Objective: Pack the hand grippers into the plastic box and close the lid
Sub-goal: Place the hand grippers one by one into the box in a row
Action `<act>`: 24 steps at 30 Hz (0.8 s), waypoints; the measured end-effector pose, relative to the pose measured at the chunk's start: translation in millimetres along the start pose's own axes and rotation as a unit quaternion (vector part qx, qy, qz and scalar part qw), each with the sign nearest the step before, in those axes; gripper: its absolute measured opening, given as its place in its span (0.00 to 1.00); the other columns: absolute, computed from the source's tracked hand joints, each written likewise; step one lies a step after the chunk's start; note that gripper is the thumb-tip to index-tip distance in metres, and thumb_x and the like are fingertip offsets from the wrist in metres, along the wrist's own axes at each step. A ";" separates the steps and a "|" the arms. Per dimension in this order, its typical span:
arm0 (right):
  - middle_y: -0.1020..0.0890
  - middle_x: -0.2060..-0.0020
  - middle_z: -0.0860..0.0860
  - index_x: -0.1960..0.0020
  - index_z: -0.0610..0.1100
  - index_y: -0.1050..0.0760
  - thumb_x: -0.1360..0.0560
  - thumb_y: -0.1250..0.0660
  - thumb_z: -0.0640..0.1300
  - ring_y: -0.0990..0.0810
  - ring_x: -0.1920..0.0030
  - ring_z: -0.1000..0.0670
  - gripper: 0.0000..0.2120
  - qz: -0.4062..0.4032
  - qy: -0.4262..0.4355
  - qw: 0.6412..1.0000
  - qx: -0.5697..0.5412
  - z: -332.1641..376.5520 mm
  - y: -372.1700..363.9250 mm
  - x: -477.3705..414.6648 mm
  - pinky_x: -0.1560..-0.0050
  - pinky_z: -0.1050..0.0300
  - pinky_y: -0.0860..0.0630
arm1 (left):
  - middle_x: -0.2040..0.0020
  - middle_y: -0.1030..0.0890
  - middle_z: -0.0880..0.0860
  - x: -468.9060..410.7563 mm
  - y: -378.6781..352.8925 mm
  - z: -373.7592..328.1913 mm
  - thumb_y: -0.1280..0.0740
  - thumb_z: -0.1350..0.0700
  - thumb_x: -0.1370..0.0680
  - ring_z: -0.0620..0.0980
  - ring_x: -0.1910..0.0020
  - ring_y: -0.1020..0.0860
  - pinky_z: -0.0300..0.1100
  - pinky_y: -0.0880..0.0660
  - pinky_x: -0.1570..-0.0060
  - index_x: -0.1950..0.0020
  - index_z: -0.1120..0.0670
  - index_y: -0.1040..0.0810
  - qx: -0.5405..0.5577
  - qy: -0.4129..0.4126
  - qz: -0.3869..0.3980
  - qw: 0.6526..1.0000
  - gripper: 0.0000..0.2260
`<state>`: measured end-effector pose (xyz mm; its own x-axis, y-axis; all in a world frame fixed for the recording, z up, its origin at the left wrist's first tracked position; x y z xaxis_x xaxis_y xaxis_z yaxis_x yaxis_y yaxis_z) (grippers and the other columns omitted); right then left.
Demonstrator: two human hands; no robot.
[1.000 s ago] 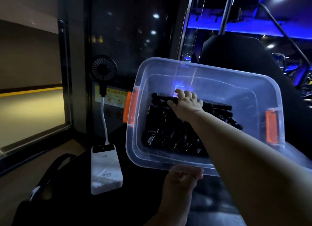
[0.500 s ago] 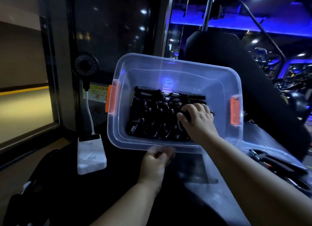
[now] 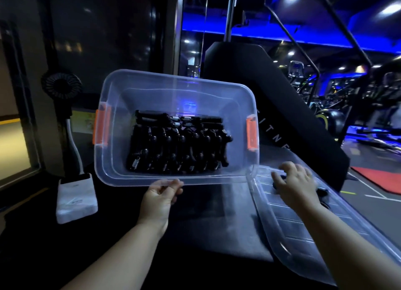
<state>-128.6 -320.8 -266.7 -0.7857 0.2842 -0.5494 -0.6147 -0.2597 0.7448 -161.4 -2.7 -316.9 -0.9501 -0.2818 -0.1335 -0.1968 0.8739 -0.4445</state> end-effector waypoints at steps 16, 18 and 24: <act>0.22 0.42 0.49 0.43 0.53 0.30 0.36 0.44 0.78 0.33 0.36 0.44 0.34 0.124 -0.080 0.965 0.217 -57.0 -14.8 -10.7 0.43 0.46 0.39 | 0.61 0.15 0.48 -1.2 3.5 2.5 0.30 0.53 0.30 0.39 0.63 0.19 0.38 0.28 0.56 0.57 0.54 0.21 0.001 0.002 0.019 1.000 0.06; 0.23 0.43 0.46 0.44 0.52 0.29 0.39 0.46 0.80 0.32 0.38 0.43 0.38 0.132 -0.093 0.956 0.245 -54.3 -13.9 -16.9 0.45 0.47 0.40 | 0.61 0.15 0.48 -0.7 3.5 2.8 0.30 0.52 0.31 0.40 0.63 0.20 0.38 0.28 0.57 0.57 0.54 0.21 -0.001 0.001 0.019 1.000 0.07; 0.28 0.35 0.47 0.37 0.55 0.31 0.42 0.53 0.84 0.31 0.33 0.44 0.46 0.171 -0.091 0.940 0.281 -46.5 -23.3 -31.3 0.35 0.41 0.43 | 0.62 0.15 0.49 -0.7 0.8 2.2 0.31 0.55 0.28 0.40 0.64 0.20 0.38 0.28 0.58 0.56 0.55 0.22 0.004 0.003 0.014 1.000 0.05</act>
<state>-92.9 -366.6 -284.5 -0.8750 0.4383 -0.2056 -0.1550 0.1488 0.9766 -160.4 -2.6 -319.1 -0.9569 -0.2544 -0.1400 -0.1680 0.8782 -0.4479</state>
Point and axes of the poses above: each hand's wrist, its own x-axis away from the middle knuckle, its own y-axis out of the back of the hand, z = x × y, the point moved 1 cm from there along -x, towards the middle knuckle
